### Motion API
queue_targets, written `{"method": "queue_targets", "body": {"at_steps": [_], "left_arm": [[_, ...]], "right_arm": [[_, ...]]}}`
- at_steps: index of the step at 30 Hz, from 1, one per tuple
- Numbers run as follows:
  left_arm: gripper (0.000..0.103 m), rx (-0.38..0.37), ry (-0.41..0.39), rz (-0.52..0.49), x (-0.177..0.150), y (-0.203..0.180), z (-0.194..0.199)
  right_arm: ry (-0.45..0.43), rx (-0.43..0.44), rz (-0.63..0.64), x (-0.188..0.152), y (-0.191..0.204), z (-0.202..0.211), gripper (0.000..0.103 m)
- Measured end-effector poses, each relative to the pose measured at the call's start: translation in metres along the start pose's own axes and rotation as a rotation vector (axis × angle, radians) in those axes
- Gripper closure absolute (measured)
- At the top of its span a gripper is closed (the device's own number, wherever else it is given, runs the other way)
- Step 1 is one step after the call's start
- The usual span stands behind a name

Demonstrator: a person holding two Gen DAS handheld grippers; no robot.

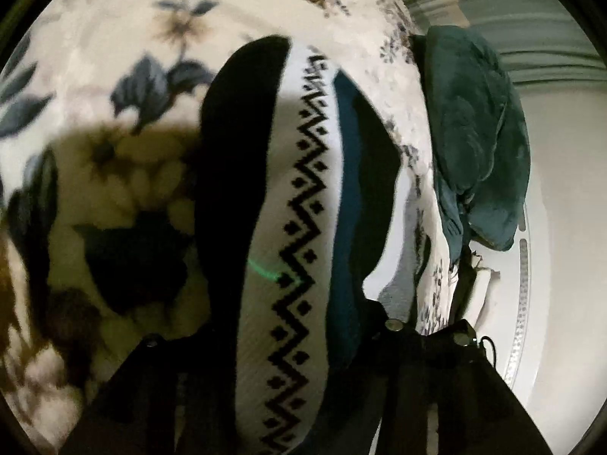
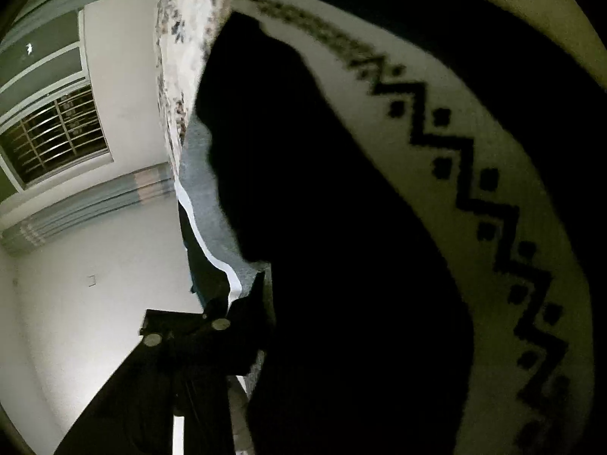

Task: Fold small clothes

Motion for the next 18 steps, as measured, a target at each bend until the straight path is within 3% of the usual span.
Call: {"method": "queue_targets", "body": {"at_steps": [5,9,15,18], "left_arm": [[0.071,-0.033,-0.026,-0.026,0.017,-0.021,0.015],[0.071,-0.079,-0.047,-0.061,0.05,-0.04,0.03],[0.071,-0.121,-0.088,-0.109,0.136,-0.058,0.042],[0.071,-0.108,-0.107,-0.146,0.189,-0.054,0.044]], "right_arm": [[-0.068,-0.023,0.07,-0.015,0.035,0.027,0.074],[-0.114,-0.017,0.153,-0.019,0.083,0.053,0.074],[-0.179,0.021,0.255,-0.003,0.178,0.051,0.075],[-0.218,0.042,0.303,0.015,0.223,0.029,0.075]]}}
Point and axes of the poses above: each gripper's, at about its wrist camera, not at the fingertips, and z roughly against the way its jaws point, y to its left, x to its top, the point moved 4 cm from there along -z, roughly the way its jaws point, and after that the axes turned 15 degrees about -z, right-handed, at the moved point
